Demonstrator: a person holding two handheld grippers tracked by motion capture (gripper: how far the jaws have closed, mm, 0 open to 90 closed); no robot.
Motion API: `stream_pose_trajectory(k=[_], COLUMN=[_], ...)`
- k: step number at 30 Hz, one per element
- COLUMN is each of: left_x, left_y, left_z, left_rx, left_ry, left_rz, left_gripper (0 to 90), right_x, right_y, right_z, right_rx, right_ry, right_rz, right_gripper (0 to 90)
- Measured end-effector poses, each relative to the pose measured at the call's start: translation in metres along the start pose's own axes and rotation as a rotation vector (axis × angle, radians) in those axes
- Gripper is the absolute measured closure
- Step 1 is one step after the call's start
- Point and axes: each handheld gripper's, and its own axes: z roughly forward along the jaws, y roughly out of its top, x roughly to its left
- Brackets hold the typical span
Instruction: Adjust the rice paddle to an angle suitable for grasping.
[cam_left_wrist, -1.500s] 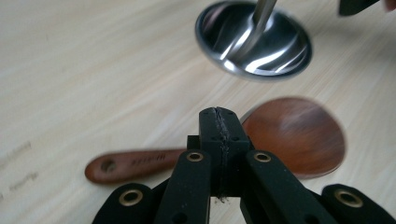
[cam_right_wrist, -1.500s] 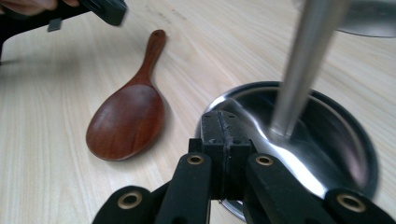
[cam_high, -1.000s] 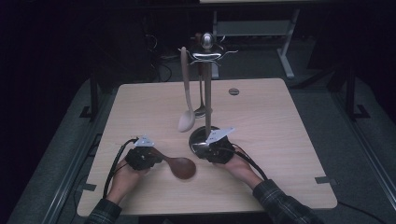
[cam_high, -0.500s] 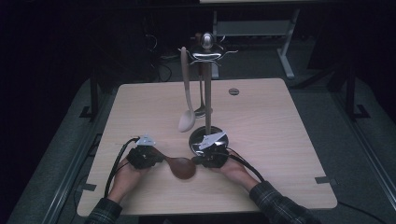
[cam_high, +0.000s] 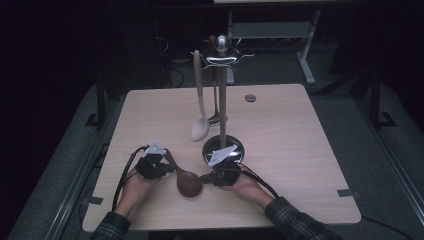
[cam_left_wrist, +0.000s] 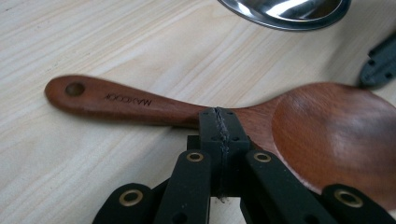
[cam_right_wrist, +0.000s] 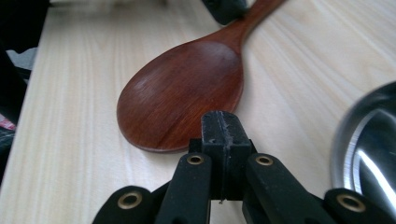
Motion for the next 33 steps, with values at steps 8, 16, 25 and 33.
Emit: stream_pose_trajectory(k=[8, 16, 25, 33], left_x=[0.002, 0.003, 0.004, 0.004], left_y=[0.003, 0.003, 0.003, 0.002], left_z=[0.002, 0.003, 0.004, 0.003], left_rx=[-0.001, 0.006, 0.015, 0.017], left_ry=[0.001, -0.005, -0.01, -0.012], left_rz=[-0.002, -0.001, -0.003, 0.003], left_gripper=[90.0, 90.0, 90.0, 90.0], right_x=[0.01, 0.023, 0.033, 0.038], right_y=[0.005, 0.014, 0.026, 0.036], right_z=[0.01, 0.025, 0.043, 0.055], right_rx=[0.0, 0.003, -0.006, -0.023], right_ry=[0.033, 0.071, 0.111, 0.127], right_rz=[-0.017, -0.027, -0.067, -0.09], right_gripper=[90.0, 90.0, 90.0, 90.0])
